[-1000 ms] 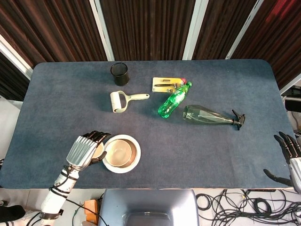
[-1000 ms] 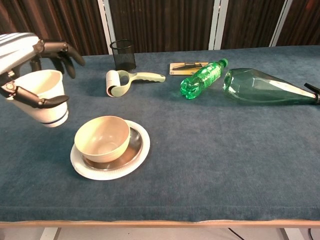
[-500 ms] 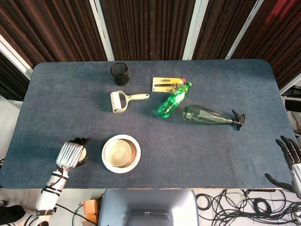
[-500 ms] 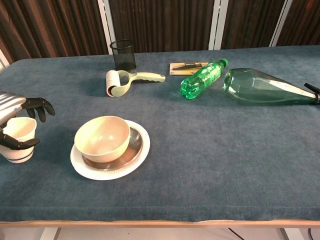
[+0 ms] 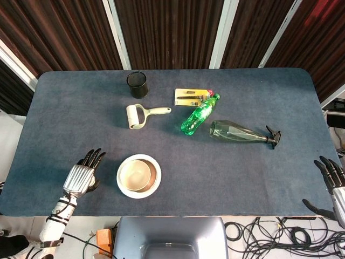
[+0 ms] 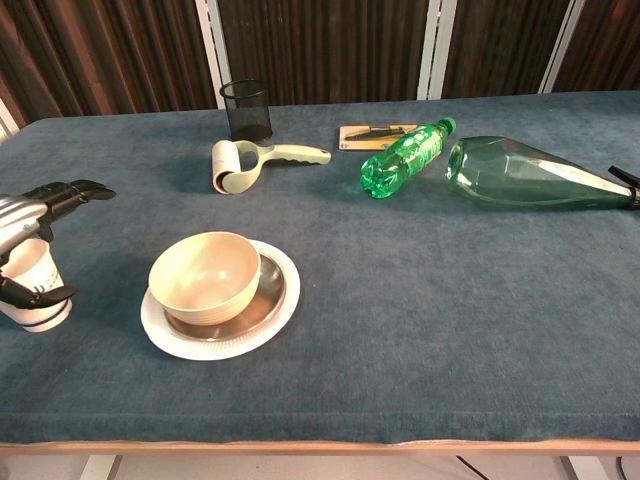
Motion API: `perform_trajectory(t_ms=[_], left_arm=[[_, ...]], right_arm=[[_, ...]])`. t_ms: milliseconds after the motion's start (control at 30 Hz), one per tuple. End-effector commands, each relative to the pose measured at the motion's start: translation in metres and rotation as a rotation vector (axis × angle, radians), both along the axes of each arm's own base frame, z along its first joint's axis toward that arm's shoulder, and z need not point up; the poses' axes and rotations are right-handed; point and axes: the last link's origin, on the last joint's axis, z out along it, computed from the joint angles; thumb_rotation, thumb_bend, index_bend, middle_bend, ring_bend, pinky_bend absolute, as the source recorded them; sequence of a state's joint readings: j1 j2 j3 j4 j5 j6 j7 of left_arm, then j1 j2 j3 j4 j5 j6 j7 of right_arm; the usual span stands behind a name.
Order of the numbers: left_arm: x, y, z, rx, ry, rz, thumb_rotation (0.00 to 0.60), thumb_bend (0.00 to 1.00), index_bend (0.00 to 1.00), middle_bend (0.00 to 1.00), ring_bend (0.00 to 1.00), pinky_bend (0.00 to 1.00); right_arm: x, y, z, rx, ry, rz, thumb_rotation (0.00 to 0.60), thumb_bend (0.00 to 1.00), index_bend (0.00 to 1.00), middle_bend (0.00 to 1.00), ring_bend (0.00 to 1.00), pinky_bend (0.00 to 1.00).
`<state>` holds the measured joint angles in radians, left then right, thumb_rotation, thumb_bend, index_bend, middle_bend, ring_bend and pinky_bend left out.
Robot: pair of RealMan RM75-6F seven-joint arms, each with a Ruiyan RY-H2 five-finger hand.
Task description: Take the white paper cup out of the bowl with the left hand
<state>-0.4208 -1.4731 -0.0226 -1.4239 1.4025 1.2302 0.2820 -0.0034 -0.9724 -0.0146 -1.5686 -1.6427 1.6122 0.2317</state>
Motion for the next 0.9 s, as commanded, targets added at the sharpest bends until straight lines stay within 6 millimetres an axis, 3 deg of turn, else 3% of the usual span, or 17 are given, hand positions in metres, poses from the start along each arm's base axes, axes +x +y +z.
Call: perform_trajectory(t_ms=[33,200,333,467,900], left_arm=[[0.0,-0.009,0.017,0.025,-0.026,-0.031,0.6,0.29,0.0,0.0,0.0,0.3],[0.005,-0.038,0.056,0.117,0.011,-0.081,0.6,0.29,0.0,0.0,0.0,0.3],[0.005,-0.083,0.088,0.192,0.039,-0.018,0.6,0.29,0.0,0.0,0.0,0.28],[0.0,-0.113,0.1,0.199,0.026,0.052,0.6,0.29,0.0,0.0,0.0,0.25],[-0.016,-0.106,0.106,0.154,0.026,0.143,0.6,0.29,0.0,0.0,0.0,0.22]], right_arm=[[0.0,0.0,0.0,-0.005,-0.001,0.0,0.6,0.08,0.01,0.02,0.0,0.14],[-0.001,0.002,0.001,-0.017,0.0,-0.002,0.6,0.08,0.01,0.02,0.0,0.14],[-0.002,0.003,0.0,-0.033,0.003,-0.021,0.6,0.08,0.01,0.02,0.0,0.14],[-0.002,0.005,0.0,-0.057,0.002,-0.039,0.6,0.08,0.0,0.02,0.0,0.14],[-0.005,0.01,-0.001,-0.111,-0.002,-0.086,0.6,0.08,0.0,0.02,0.0,0.1]])
